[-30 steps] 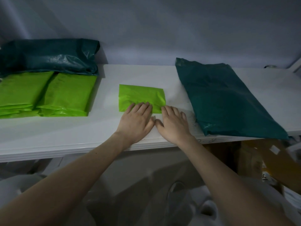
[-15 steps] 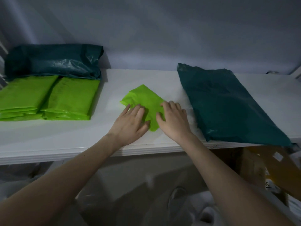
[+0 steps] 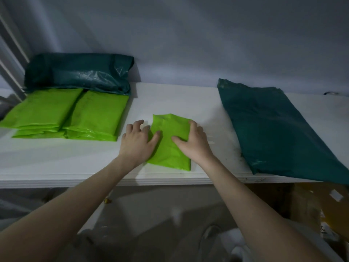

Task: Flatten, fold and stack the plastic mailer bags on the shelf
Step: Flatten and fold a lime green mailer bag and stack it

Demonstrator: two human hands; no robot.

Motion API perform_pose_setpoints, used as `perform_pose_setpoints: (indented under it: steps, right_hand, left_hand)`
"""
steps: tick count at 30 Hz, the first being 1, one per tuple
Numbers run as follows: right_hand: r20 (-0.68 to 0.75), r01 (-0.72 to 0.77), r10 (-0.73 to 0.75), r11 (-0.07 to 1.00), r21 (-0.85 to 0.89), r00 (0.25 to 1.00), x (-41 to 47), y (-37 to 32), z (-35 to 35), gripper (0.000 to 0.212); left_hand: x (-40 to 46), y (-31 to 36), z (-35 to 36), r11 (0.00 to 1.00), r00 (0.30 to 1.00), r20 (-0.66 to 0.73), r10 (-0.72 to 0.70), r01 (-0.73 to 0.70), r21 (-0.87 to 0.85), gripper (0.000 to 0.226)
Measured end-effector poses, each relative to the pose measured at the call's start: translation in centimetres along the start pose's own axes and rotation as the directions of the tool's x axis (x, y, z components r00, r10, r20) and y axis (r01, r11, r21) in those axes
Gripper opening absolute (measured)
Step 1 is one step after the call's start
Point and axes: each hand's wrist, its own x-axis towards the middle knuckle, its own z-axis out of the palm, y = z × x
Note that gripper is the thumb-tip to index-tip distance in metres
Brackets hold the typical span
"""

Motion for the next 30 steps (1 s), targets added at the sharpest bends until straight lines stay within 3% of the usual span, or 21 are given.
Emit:
perform_pose_setpoints:
  steps: [4,8,12,16,18,25,30]
  right_hand:
    - [-0.084,0.044,-0.035,0.994,0.105,0.996,0.1,-0.8,0.9,0.072]
    - [-0.249,0.085,-0.013,0.955,0.284,0.969,0.3,-2.3,1.1,0.056]
    - [-0.288,0.146,-0.018,0.890,0.432,0.958,0.6,-4.3,1.7,0.045]
    - [-0.256,0.252,-0.153,0.872,0.420,0.954,0.4,-6.9,2.4,0.058]
    - [-0.213,0.293,-0.223,0.865,0.406,0.951,0.4,-8.6,3.0,0.066]
    - [-0.078,0.304,-0.294,0.898,0.319,0.952,2.0,-14.4,7.1,0.073]
    - [-0.003,0.277,-0.279,0.952,0.132,0.960,3.2,-16.2,9.3,0.081]
  left_hand:
    - [0.4,-0.5,-0.1,0.979,0.999,-0.028,-0.041,0.035,-0.202,0.049]
    - [0.7,-0.2,-2.0,0.851,0.995,-0.070,-0.067,0.021,-0.525,0.039]
    - [0.8,-0.4,-4.2,0.775,0.980,-0.157,-0.119,-0.007,-0.632,0.040]
    - [1.5,-2.5,-6.4,0.718,0.947,-0.180,-0.267,0.070,-0.693,0.041]
    - [1.9,-4.1,-7.6,0.717,0.930,-0.195,-0.311,0.094,-0.691,0.035]
    - [2.8,-9.7,-11.1,0.887,0.912,-0.295,-0.285,0.134,-0.443,0.037]
    - [2.8,-12.2,-11.0,0.920,0.951,-0.235,-0.202,0.101,-0.380,0.062]
